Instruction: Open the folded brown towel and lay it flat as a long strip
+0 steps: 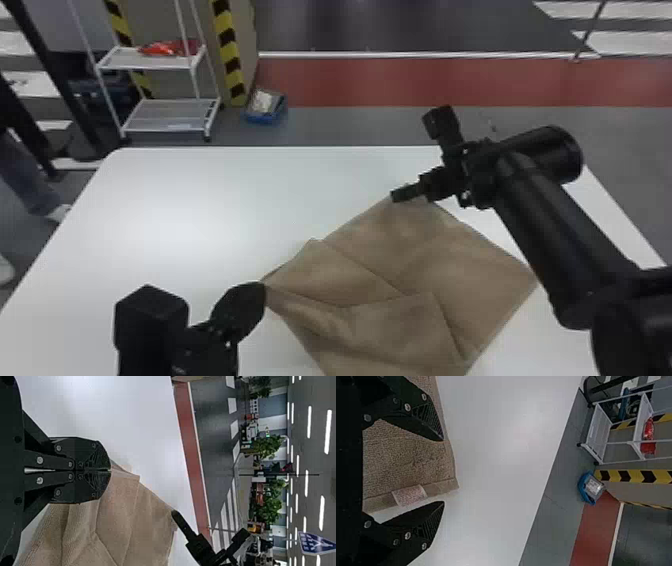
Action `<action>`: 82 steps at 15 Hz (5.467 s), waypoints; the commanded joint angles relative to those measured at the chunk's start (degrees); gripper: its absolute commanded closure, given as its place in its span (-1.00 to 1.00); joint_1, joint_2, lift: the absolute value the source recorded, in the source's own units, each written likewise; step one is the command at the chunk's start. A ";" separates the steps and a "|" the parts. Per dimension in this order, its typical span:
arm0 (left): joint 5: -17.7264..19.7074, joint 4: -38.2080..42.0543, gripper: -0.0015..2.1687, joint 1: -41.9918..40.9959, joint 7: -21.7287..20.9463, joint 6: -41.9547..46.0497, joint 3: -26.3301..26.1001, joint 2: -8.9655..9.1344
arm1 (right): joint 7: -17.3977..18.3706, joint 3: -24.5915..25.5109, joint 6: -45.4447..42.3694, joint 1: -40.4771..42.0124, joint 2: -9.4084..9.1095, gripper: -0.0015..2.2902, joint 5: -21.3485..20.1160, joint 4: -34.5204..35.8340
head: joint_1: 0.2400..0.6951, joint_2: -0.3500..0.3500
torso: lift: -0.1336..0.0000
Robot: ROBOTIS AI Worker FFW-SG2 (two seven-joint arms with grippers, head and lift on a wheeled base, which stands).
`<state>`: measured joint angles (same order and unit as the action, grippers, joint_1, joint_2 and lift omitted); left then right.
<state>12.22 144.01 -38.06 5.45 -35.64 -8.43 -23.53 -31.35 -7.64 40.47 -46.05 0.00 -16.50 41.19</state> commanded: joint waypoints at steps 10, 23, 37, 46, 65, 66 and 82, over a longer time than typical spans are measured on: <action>-0.09 -0.40 0.33 0.00 0.00 0.17 -0.18 0.06 | 0.85 -0.01 -3.24 -1.15 -0.05 -0.43 -0.02 -3.40 | 1.00 -0.01 | -0.84; -0.09 1.18 0.48 0.26 -0.27 0.17 1.40 -0.11 | -4.42 0.70 -1.30 0.25 0.53 0.16 -0.02 1.17 | 1.00 0.05 | -0.84; -0.09 7.34 0.50 1.58 -1.06 -1.23 9.23 -0.99 | -8.37 16.25 9.42 21.96 15.64 0.21 8.77 45.03 | 1.00 -0.28 | -0.84; 9.67 6.46 0.50 2.64 -15.03 -1.76 16.34 -2.13 | -9.34 27.24 12.23 23.46 21.36 0.21 15.18 49.42 | 0.87 -0.77 | -0.84; -10.90 -16.66 0.38 7.47 -16.70 9.14 0.52 1.12 | -8.55 33.57 11.70 33.13 20.83 0.21 12.46 47.40 | 1.00 -1.00 | -0.84; -10.98 -16.66 0.26 7.12 -15.21 9.14 1.32 1.12 | -8.55 33.57 11.35 33.83 20.30 0.21 11.93 47.40 | 1.00 -1.00 | -0.84; -12.65 -12.88 -0.57 2.20 3.07 3.87 10.63 3.76 | -7.32 37.08 8.54 37.96 14.41 0.21 6.31 47.40 | 1.00 -0.63 | -0.84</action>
<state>-1.09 130.75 -35.94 8.56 -31.94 1.81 -19.77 -38.64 29.25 48.97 -8.22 14.20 -10.33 88.59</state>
